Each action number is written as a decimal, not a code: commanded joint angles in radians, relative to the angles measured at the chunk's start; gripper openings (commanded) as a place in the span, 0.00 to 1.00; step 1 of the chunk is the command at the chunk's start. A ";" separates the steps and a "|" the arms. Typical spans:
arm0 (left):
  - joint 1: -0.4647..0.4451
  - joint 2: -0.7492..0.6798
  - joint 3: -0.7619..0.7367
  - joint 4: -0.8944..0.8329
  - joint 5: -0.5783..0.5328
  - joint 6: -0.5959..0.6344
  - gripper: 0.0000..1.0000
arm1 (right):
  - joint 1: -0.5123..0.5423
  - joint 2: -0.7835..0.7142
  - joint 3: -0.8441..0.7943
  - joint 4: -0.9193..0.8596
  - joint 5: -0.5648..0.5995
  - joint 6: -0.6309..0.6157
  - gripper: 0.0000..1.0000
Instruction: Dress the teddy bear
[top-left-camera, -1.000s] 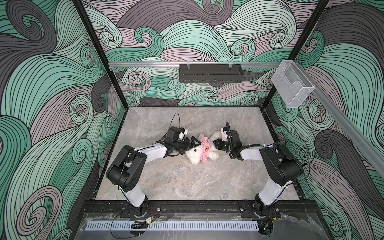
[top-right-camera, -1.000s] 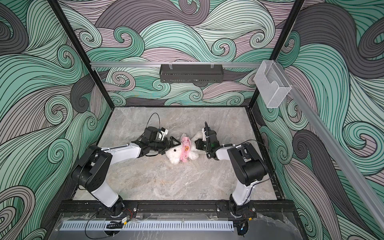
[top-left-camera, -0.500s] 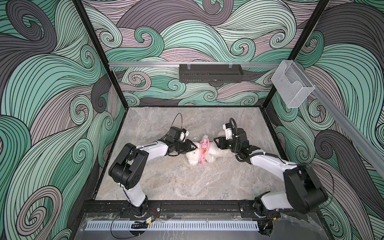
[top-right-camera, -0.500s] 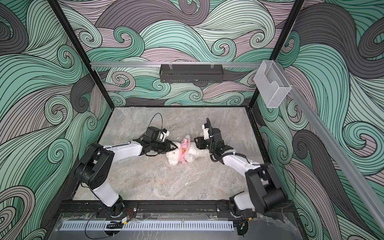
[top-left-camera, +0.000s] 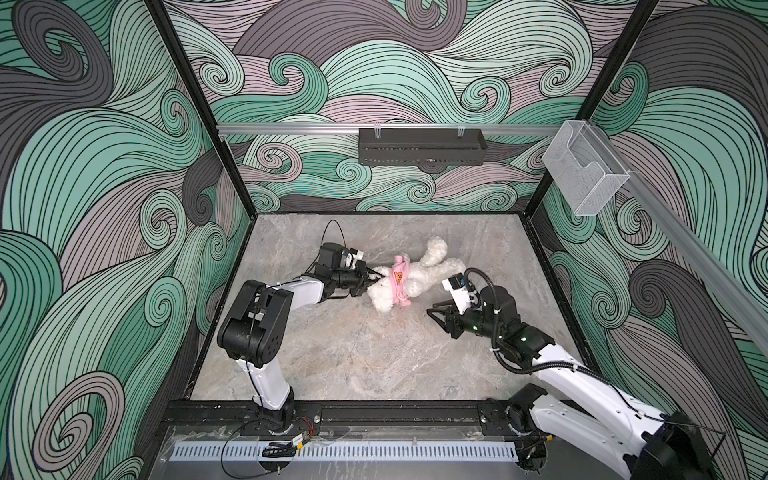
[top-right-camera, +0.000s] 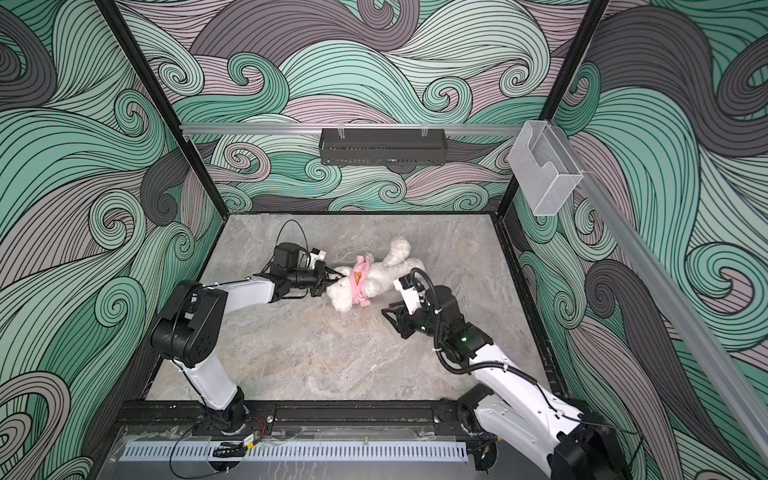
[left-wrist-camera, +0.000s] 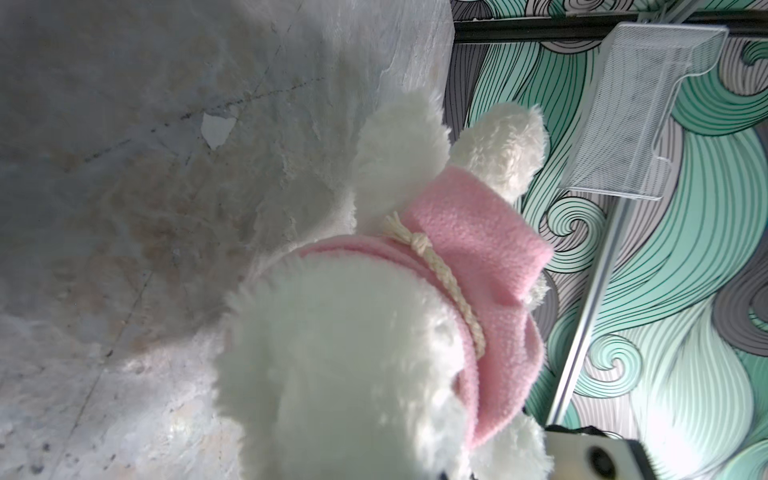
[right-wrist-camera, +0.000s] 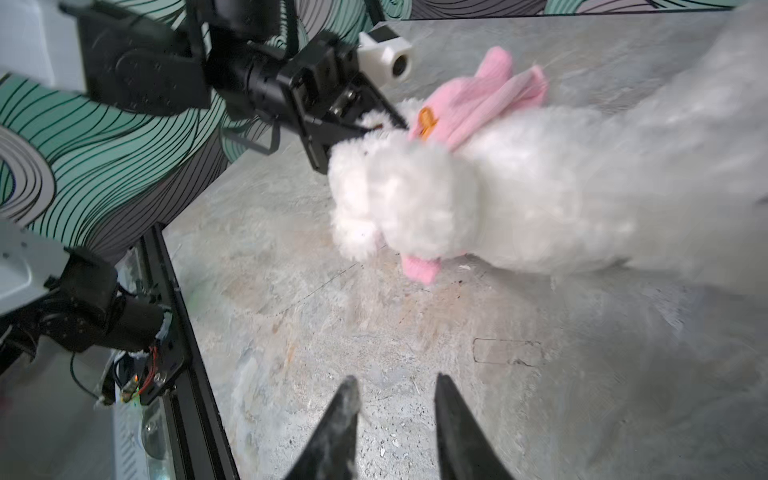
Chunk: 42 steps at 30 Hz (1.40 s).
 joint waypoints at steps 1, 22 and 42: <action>0.014 -0.029 0.066 -0.020 0.126 -0.080 0.00 | 0.021 0.026 -0.045 0.211 0.027 -0.060 0.24; -0.026 -0.083 0.225 -0.448 0.173 0.103 0.00 | 0.088 0.344 -0.041 0.702 0.123 -0.286 0.18; -0.070 -0.071 0.246 -0.604 -0.111 0.135 0.00 | 0.101 0.382 -0.060 0.821 0.422 -0.171 0.00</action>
